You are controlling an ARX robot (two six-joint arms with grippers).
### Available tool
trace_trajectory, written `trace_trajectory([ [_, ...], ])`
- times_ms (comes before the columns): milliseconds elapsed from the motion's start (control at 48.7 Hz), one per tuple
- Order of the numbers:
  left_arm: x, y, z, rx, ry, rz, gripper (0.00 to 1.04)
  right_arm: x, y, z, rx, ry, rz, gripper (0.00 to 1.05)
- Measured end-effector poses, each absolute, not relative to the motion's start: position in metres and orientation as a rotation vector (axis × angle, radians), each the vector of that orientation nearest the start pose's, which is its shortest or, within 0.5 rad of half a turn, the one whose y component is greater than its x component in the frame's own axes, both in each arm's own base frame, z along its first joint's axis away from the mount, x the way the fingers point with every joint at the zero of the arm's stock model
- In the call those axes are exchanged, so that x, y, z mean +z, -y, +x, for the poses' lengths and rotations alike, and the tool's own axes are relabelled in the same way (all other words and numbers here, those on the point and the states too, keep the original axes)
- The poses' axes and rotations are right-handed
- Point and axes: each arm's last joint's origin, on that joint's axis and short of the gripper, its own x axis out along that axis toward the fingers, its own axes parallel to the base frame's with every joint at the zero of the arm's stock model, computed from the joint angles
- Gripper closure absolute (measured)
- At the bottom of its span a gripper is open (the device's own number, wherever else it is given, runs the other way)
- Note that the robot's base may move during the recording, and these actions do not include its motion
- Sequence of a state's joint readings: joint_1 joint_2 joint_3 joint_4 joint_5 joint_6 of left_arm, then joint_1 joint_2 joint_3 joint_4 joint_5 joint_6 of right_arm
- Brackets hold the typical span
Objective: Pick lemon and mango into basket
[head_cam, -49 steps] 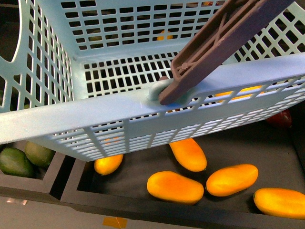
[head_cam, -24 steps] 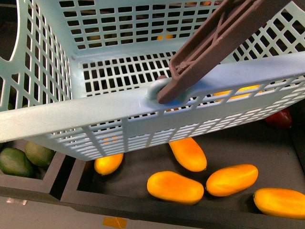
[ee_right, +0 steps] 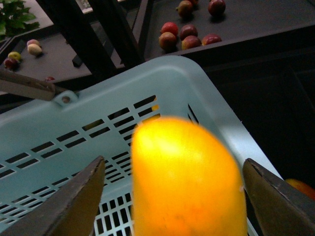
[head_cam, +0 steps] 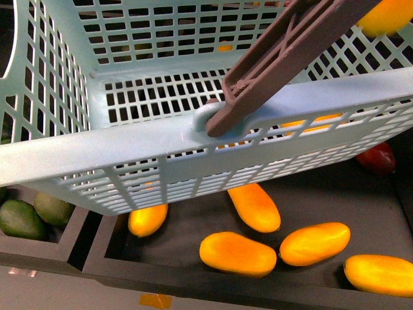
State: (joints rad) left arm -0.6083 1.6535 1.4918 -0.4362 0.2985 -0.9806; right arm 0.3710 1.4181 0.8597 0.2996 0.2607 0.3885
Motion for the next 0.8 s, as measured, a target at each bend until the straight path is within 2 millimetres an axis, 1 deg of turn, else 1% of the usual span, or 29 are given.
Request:
trace_trajectory([
  [41, 0.333, 0.220, 0.301, -0.503, -0.981, -0.788, 0.99, 0.264, -0.105, 0.292, 0.049, -0.256, 0.306, 0.13],
  [103, 0.333, 0.220, 0.300, -0.504, -0.983, -0.788, 0.99, 0.268, -0.101, 0.289, 0.027, -0.243, 0.307, 0.08],
  [185, 0.332, 0.221, 0.300, -0.512, -0.989, -0.789, 0.99, 0.275, -0.093, 0.281, -0.028, -0.218, 0.295, 0.09],
  [267, 0.332, 0.221, 0.300, -0.509, -0.994, -0.797, 0.99, 0.283, -0.081, 0.268, -0.108, -0.188, 0.267, 0.09],
  [349, 0.332, 0.220, 0.301, -0.503, -0.989, -0.797, 0.99, 0.290, -0.074, 0.259, -0.127, -0.152, 0.253, 0.09],
  [411, 0.332, 0.220, 0.301, -0.499, -0.983, -0.791, 0.99, 0.290, -0.066, 0.251, -0.026, -0.039, 0.192, 0.21],
  [452, 0.332, 0.220, 0.301, -0.500, -0.983, -0.790, 0.99, 0.280, -0.060, 0.243, 0.005, 0.005, 0.131, 0.30],
  [534, 0.332, 0.220, 0.301, -0.502, -0.987, -0.794, 0.99, 0.255, -0.048, 0.227, 0.012, 0.001, 0.056, 0.47],
  [575, 0.332, 0.220, 0.301, -0.503, -0.987, -0.793, 0.99, 0.247, -0.043, 0.221, 0.007, -0.006, 0.040, 0.54],
  [596, 0.332, 0.220, 0.301, -0.503, -0.986, -0.792, 0.99, 0.242, -0.040, 0.216, 0.006, -0.009, 0.031, 0.59],
  [678, 0.332, 0.220, 0.301, -0.503, -0.986, -0.792, 0.99, 0.231, -0.033, 0.205, 0.008, -0.007, 0.022, 0.73],
  [699, 0.332, 0.220, 0.301, -0.503, -0.987, -0.792, 0.99, 0.230, -0.032, 0.204, 0.007, -0.007, 0.021, 0.75],
  [801, 0.332, 0.220, 0.301, -0.504, -0.987, -0.792, 0.99, 0.220, -0.026, 0.193, 0.002, -0.008, 0.013, 0.91],
])
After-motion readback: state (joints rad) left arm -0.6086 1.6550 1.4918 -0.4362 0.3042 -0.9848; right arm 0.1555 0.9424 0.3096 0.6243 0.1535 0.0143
